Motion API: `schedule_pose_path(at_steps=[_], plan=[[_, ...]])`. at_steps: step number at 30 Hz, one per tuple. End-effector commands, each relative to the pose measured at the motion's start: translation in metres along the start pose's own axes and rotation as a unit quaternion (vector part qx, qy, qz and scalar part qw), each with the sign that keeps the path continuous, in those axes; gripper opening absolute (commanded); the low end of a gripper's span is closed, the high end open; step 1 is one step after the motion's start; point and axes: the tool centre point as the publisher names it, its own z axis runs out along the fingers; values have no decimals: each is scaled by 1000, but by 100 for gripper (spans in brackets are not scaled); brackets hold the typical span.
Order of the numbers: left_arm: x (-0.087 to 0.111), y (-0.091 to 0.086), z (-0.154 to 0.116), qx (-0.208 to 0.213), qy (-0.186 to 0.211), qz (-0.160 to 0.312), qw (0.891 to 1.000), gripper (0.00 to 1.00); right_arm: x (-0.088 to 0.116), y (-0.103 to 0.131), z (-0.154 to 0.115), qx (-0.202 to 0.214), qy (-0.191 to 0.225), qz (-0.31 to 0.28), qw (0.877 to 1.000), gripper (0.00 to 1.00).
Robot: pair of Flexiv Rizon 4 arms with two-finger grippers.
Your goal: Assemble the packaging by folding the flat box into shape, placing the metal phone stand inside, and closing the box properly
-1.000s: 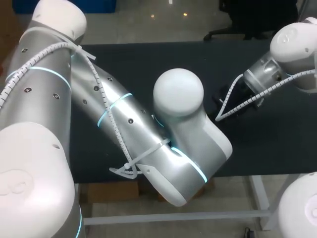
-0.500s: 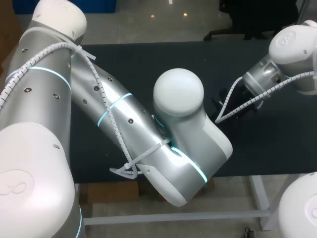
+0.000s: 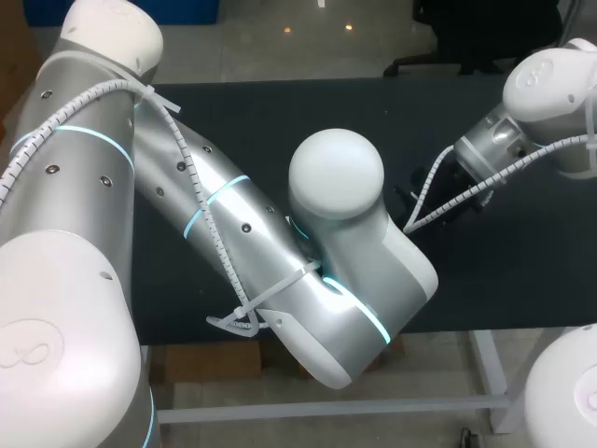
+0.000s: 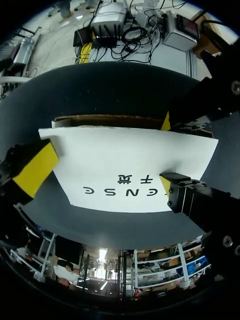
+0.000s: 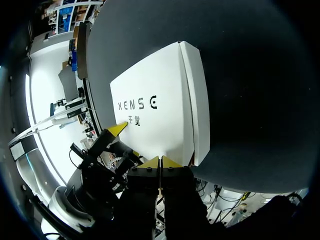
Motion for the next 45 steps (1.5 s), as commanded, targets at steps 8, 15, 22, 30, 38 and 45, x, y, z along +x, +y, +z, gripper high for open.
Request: schedule_pose_path(at_steps=[8,15,22,30,38,45], plan=[[3,-1,2,-1,0,-1,1000,46,-8,-3,-2,-2,4,7,1000,0],[4,-1,2,0,0,-1,1000,45,-10,-4,-1,-3,4,9,1000,0],[4,-1,-3,3,-3,0,1000,46,-10,-4,-1,-3,5,8,1000,0],[7,-1,-11,8,-13,5,1000,49,-12,-4,-2,-4,7,10,1000,0],[10,0,-15,11,-17,9,1000,57,-12,-3,-1,-4,9,11,1000,0],[12,0,-18,14,-20,12,1000,58,-12,-2,-1,-4,9,11,1000,0]])
